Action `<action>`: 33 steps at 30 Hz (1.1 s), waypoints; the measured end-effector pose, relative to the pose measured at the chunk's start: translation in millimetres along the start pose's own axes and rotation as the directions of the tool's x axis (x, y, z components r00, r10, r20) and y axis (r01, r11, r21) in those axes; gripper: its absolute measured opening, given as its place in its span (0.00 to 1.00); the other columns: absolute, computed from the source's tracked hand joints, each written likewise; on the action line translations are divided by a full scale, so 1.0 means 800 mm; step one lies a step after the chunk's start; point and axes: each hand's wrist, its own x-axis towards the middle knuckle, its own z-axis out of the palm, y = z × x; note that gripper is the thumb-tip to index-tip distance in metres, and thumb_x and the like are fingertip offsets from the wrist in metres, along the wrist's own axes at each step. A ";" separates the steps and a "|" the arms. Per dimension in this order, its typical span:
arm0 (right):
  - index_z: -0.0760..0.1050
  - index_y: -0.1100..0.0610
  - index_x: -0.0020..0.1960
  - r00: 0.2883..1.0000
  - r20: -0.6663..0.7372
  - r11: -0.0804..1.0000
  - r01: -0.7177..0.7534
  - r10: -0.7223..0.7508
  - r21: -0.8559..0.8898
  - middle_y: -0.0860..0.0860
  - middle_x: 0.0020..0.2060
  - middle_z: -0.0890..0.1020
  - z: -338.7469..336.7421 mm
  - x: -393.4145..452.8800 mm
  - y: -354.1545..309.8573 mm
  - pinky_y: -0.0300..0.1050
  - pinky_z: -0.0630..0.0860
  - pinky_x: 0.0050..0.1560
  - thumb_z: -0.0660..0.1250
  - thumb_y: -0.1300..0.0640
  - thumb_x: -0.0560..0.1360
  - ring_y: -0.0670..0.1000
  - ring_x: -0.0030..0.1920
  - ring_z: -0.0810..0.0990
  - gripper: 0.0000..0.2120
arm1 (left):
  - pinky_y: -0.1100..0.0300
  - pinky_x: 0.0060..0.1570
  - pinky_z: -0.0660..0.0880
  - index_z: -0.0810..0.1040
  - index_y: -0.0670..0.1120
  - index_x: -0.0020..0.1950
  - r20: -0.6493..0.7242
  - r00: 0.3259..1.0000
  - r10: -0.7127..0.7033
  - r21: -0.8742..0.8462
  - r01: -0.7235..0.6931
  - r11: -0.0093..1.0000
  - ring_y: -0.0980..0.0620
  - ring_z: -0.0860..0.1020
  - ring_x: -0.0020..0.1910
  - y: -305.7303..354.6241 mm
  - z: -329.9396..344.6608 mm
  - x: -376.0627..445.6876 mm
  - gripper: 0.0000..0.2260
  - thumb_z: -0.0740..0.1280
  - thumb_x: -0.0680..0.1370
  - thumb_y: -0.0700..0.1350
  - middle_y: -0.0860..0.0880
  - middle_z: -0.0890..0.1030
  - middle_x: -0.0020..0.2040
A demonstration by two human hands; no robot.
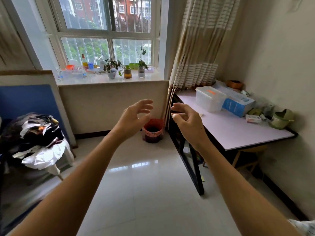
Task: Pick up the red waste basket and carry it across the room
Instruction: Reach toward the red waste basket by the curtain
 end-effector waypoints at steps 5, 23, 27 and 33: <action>0.77 0.48 0.66 0.998 -0.004 0.997 -0.068 0.068 0.021 0.36 0.53 0.83 0.029 0.096 0.070 0.23 0.76 0.46 0.66 0.53 0.76 0.31 0.54 0.81 0.19 | 0.70 0.53 0.76 0.72 0.51 0.71 0.044 0.997 -0.063 -0.007 0.063 0.998 0.63 0.78 0.58 -0.082 0.017 0.087 0.21 0.68 0.79 0.42 0.57 0.80 0.59; 0.78 0.47 0.64 0.981 0.074 0.984 -0.178 0.177 0.016 0.39 0.52 0.84 0.096 0.509 0.319 0.27 0.77 0.44 0.66 0.50 0.73 0.33 0.49 0.82 0.19 | 0.59 0.54 0.80 0.74 0.54 0.68 0.050 0.971 -0.234 -0.042 0.236 0.971 0.60 0.80 0.57 -0.359 0.097 0.454 0.19 0.68 0.78 0.40 0.55 0.81 0.58; 0.78 0.44 0.63 0.972 0.091 0.976 -0.217 0.217 -0.003 0.39 0.52 0.84 0.125 0.601 0.368 0.26 0.77 0.45 0.66 0.49 0.73 0.34 0.49 0.82 0.19 | 0.55 0.52 0.81 0.75 0.53 0.67 0.050 0.956 -0.288 -0.078 0.291 0.954 0.58 0.81 0.57 -0.431 0.105 0.536 0.19 0.68 0.78 0.39 0.53 0.82 0.58; 0.79 0.47 0.62 0.962 0.061 0.964 -0.265 0.266 -0.027 0.41 0.52 0.84 0.185 0.751 0.453 0.26 0.75 0.46 0.67 0.54 0.74 0.32 0.45 0.81 0.17 | 0.50 0.56 0.79 0.76 0.48 0.68 0.068 0.950 -0.306 -0.104 0.312 0.944 0.53 0.81 0.57 -0.563 0.115 0.676 0.18 0.67 0.78 0.37 0.50 0.82 0.58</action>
